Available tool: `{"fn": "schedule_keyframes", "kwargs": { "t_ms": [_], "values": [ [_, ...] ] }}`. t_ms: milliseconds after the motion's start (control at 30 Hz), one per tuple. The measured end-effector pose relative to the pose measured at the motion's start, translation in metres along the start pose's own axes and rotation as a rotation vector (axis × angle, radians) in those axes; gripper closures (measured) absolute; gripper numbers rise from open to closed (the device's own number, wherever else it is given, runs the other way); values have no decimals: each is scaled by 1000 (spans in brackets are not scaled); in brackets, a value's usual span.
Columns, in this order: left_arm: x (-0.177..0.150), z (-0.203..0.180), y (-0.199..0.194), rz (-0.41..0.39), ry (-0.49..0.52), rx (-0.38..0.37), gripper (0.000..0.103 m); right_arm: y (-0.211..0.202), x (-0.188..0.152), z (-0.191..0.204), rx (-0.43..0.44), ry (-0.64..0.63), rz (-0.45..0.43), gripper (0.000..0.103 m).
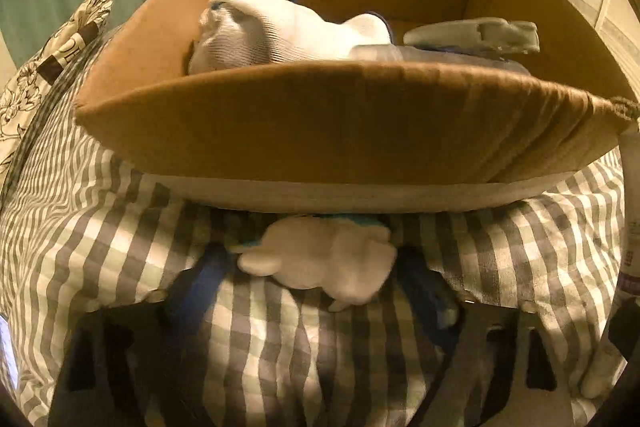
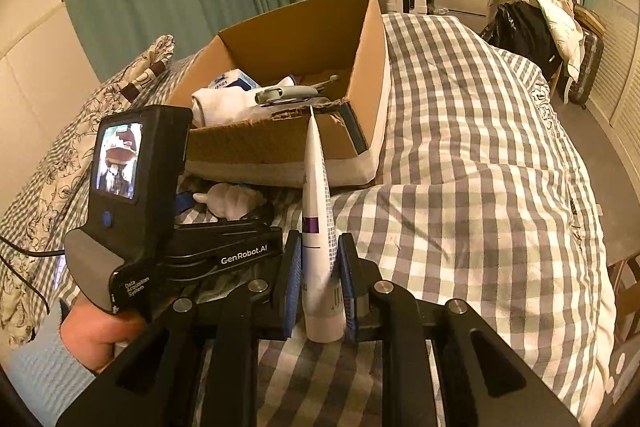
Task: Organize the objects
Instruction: 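Grasp the white bear figurine with the left tool, then carry the figurine and tube into the cardboard box and open both tools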
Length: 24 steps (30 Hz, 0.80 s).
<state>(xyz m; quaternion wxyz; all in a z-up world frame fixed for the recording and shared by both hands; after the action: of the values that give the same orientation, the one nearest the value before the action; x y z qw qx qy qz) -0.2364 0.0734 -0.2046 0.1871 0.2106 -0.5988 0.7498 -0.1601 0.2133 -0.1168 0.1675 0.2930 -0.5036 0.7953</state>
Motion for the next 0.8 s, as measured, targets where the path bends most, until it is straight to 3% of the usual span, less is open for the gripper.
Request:
{"fn": "schedule_keyframes", "kwargs": {
  "t_ms": [33,100,400,800],
  "values": [
    [0,2,0,5,-8,-13,22,0,0,0,-2,0,-1,86],
    [-2,4,0,23,-14,-47,34,0,-1,1,-8,0,1,86],
    [-15,17,-20,26,-13,-83,34,-4,-4,5,-41,-6,5,86],
    [-35,39,-105,-74,-12,-116,34,-36,-7,36,-49,-51,-36,86]
  ]
}}
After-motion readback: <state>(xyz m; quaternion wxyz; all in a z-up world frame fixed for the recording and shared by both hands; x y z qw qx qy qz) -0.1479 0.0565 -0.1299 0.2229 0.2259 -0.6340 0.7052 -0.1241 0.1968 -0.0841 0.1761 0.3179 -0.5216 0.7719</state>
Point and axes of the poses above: each gripper's, at about its wrist camera, not at the fingertips, and y roughly the way its jaws point, z to its left, x to its top, the point moved 3 cm from there along y, roughly the way its jaws point, and after that the axes turned 14 degrees about x, right-handed, at the moved point
